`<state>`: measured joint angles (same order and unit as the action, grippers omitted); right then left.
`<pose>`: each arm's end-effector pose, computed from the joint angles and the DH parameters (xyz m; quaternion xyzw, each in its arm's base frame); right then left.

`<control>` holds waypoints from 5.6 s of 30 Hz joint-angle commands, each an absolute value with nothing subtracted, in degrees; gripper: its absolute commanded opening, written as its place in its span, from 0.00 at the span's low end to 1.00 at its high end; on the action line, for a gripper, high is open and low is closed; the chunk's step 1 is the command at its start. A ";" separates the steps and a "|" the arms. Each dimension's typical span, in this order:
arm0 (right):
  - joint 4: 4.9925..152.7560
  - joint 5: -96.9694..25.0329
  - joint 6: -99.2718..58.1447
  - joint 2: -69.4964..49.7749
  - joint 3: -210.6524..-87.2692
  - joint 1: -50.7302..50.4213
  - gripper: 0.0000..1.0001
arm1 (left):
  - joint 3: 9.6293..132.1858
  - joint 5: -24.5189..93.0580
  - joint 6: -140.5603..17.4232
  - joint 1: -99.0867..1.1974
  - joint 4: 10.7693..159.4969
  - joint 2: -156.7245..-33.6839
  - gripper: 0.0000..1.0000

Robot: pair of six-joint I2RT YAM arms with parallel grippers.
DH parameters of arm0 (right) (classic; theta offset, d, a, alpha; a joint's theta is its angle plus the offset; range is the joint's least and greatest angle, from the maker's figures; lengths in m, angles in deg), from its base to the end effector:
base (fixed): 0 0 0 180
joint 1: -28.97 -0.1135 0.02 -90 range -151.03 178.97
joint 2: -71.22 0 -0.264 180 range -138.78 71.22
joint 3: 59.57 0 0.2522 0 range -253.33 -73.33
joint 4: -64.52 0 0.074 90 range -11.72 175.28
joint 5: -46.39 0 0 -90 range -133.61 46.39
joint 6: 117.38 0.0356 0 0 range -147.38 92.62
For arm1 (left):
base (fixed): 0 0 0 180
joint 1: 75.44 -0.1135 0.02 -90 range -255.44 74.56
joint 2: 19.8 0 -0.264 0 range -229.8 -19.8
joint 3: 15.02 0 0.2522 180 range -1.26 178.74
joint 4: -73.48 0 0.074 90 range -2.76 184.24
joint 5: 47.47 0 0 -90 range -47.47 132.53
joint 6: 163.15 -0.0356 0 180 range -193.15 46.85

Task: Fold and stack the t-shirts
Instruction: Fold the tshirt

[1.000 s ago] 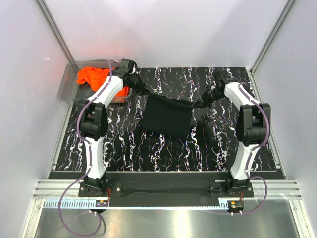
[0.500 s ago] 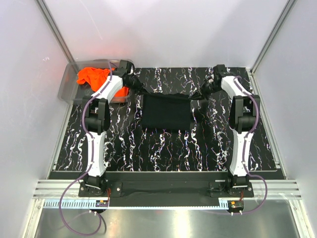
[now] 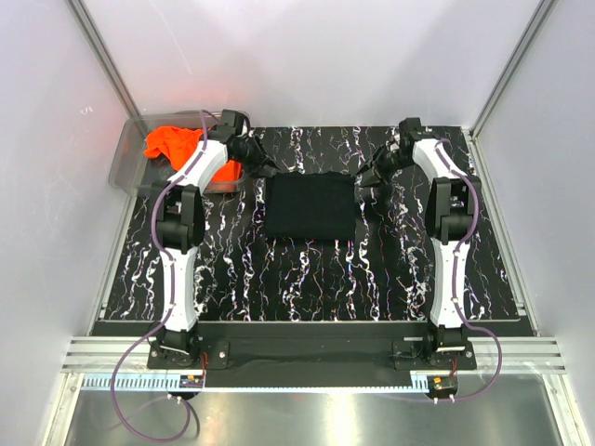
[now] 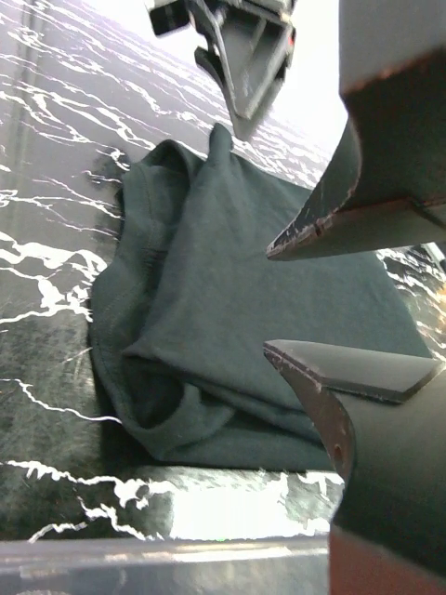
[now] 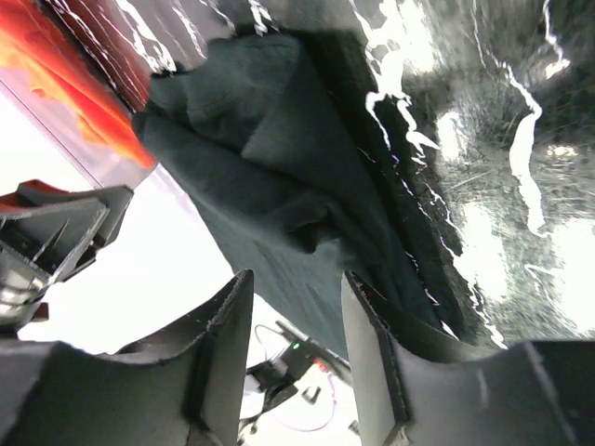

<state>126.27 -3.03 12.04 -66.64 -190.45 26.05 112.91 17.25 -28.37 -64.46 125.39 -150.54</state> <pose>0.5009 0.0487 0.1658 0.2279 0.8955 0.3803 0.0383 0.4934 -0.1112 0.2145 -0.2069 0.9090 -0.3226 0.1639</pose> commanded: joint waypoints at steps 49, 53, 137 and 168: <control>93.56 -8.44 27.65 -6.33 -109.46 7.08 0.42 | 64.92 33.38 -31.76 -34.42 132.77 -89.57 0.53; 95.42 -7.40 26.85 -0.94 -106.20 12.52 0.48 | 70.87 41.18 -33.15 -29.40 132.50 -98.61 0.62; 86.89 -19.00 24.39 -40.67 -127.64 4.19 0.04 | 107.55 52.55 -39.40 -24.99 143.22 -136.34 0.00; 85.05 -9.43 24.65 -36.98 -127.64 6.20 0.05 | 105.00 47.89 -38.87 -26.22 139.18 -139.33 0.09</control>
